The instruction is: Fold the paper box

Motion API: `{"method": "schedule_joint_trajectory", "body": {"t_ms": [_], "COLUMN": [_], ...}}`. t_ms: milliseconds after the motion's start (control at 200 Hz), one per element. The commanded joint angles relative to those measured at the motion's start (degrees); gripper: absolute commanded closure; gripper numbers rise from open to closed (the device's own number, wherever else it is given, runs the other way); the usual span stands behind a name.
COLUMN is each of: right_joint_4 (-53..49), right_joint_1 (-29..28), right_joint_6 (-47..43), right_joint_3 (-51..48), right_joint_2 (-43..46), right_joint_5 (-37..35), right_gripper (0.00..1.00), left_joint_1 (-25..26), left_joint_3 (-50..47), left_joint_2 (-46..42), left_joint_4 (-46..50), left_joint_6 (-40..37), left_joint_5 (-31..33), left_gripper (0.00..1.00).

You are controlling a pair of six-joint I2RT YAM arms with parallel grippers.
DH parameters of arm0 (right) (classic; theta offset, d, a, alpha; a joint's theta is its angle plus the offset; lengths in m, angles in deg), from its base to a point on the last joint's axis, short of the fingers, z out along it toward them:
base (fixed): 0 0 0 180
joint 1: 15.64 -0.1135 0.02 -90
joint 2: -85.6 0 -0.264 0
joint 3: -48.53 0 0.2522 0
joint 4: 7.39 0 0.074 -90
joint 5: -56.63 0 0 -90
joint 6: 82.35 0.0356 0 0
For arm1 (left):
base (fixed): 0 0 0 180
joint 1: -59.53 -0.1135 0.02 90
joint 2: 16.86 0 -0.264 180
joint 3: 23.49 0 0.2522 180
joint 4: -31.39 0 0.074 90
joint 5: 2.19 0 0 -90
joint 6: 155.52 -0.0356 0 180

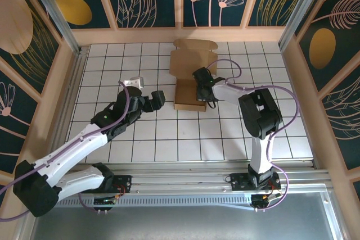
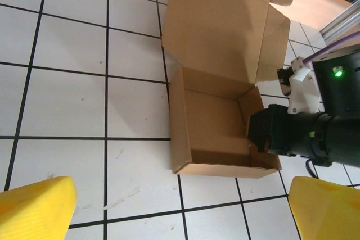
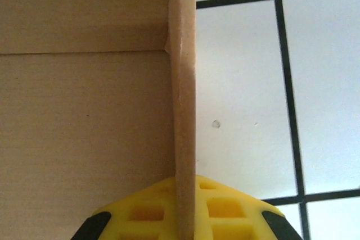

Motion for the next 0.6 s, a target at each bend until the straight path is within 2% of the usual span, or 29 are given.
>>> {"method": "schedule_joint_trajectory", "body": {"t_ms": [0, 80, 195, 235, 315, 385, 430, 465, 511, 596], "right_joint_4": [2.9, 3.6, 6.0, 7.0, 10.1, 15.5, 20.4, 24.3, 27.9, 25.2], "right_joint_1": [-2.7, -3.8, -4.1, -3.9, -2.6, 1.7, 6.4, 9.8, 14.5, 20.6], "right_joint_6": [7.5, 8.9, 8.7, 8.2, 4.9, 0.9, -1.1, -2.8, -4.6, -9.8], "right_joint_3": [-1.7, -2.8, -5.8, -7.0, -9.3, -11.9, -14.0, -15.5, -15.9, -11.1], "right_joint_2": [2.9, 5.2, 11.8, 14.8, 21.1, 25.3, 27.0, 27.2, 26.4, 22.0], "right_joint_5": [-4.4, -5.9, -5.2, -4.7, -1.2, 7.7, 16.5, 24.2, 31.1, 35.0], "right_gripper": [0.8, 0.69, 0.66, 0.56, 0.43, 0.31, 0.23, 0.21, 0.22, 0.22], "left_joint_1": [-0.4, -0.4, -0.4, -0.5, -1.7, -3.6, -4.9, -6.3, -8.9, -14.4], "left_joint_3": [-1.2, -1.3, 0.4, 1.6, 6.0, 11.6, 14.7, 16.9, 20.3, 28.5], "left_joint_2": [-1.4, -1.2, 0.6, 1.8, 5.6, 10.2, 13.1, 15.5, 19.6, 28.7], "left_joint_4": [-0.5, -0.8, -0.8, -0.5, 0.3, 0.7, -0.3, -1.5, -2.6, -2.2], "left_joint_6": [1.2, 1.1, -1.3, -2.7, -5.9, -9.7, -13.1, -15.6, -18.5, -22.4], "left_joint_5": [-0.1, -0.3, -1.2, -0.8, -0.7, -1.5, -2.5, -3.9, -8.7, -21.3], "left_gripper": [0.03, 0.03, 0.03, 0.04, 0.06, 0.09, 0.11, 0.12, 0.13, 0.11]}}
